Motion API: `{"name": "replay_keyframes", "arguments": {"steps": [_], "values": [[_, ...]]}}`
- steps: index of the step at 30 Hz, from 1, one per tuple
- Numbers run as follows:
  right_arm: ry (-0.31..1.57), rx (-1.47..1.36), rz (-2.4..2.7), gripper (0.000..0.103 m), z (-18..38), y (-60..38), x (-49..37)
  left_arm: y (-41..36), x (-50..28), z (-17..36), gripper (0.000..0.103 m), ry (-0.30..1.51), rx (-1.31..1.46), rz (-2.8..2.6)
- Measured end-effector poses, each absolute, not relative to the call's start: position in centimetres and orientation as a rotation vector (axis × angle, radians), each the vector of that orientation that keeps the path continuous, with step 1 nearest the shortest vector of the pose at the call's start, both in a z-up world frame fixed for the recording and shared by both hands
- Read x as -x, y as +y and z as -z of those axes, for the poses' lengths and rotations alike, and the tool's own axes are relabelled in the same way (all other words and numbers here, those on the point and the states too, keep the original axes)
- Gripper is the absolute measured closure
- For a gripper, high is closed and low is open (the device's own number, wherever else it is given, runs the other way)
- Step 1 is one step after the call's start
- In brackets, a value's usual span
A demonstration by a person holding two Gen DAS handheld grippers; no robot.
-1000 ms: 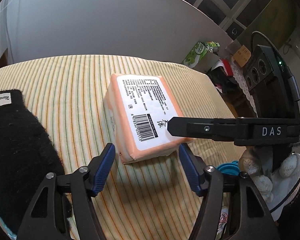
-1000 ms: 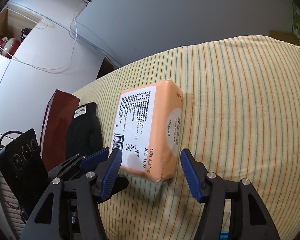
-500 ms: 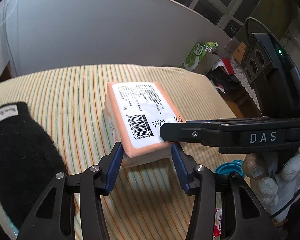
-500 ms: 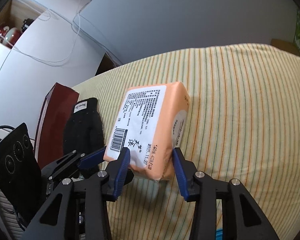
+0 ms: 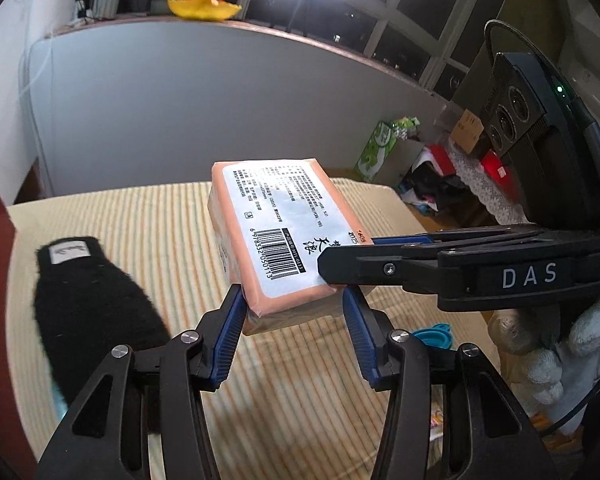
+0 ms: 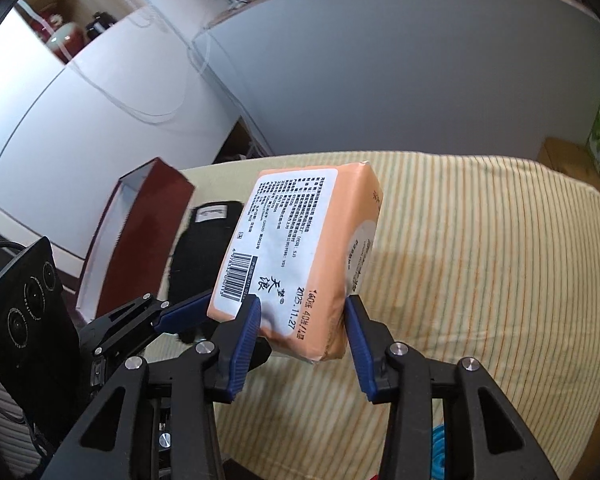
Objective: Organize soft objects
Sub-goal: 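Carry the peach parcel with the right gripper into the shoebox and release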
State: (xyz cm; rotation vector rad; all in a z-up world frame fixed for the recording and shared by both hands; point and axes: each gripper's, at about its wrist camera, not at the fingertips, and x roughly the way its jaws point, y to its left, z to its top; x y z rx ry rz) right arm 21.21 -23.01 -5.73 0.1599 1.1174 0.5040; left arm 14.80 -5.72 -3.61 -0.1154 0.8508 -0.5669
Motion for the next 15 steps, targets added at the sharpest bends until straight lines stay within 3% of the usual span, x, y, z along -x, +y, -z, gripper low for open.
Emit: {"name": "replay_keyframes", "arguments": {"steps": [15], "values": [[1.039, -0.042, -0.671, 0.063, 1.7, -11.2, -18.4, 4.9, -11.1, 0.3, 0.054, 0.751, 0.142, 0.417]]}}
